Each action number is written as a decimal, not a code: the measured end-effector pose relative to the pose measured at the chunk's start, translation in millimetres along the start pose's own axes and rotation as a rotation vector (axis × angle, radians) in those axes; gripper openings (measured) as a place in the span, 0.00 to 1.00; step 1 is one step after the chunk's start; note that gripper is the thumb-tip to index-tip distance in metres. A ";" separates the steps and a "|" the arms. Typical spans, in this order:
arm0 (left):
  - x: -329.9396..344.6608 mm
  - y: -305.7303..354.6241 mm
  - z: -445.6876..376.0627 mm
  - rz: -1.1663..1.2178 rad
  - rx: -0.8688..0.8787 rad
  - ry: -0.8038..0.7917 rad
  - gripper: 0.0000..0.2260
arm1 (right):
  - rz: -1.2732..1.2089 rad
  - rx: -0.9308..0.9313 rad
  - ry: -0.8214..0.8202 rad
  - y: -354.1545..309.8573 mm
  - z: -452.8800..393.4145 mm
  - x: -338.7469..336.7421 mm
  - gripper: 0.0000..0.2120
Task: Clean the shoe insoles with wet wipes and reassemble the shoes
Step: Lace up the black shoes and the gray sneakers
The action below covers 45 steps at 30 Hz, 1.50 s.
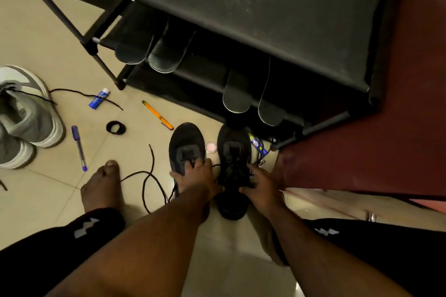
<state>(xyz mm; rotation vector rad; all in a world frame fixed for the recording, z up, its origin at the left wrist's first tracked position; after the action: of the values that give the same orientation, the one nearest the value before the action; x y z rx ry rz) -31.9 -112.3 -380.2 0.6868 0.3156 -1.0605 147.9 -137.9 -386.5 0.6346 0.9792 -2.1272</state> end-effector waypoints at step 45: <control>-9.9 -18.6 -3.4 0.372 0.076 -0.075 0.14 | 0.649 -0.080 -0.203 -17.6 5.5 11.5 0.14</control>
<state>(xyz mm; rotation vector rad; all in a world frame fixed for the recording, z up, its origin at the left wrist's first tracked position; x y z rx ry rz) -52.6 -109.0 -384.1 0.7388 0.0775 -0.7437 126.5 -138.6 -383.0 0.5833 0.6290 -1.5326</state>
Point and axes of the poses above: each hand's wrist, its own z-axis away from the middle knuckle, its own x-axis out of the palm, y = z × x, the point moved 7 cm from there along -z, towards the middle knuckle, and after that the axes turned 14 degrees about z, right-handed, at the moved point
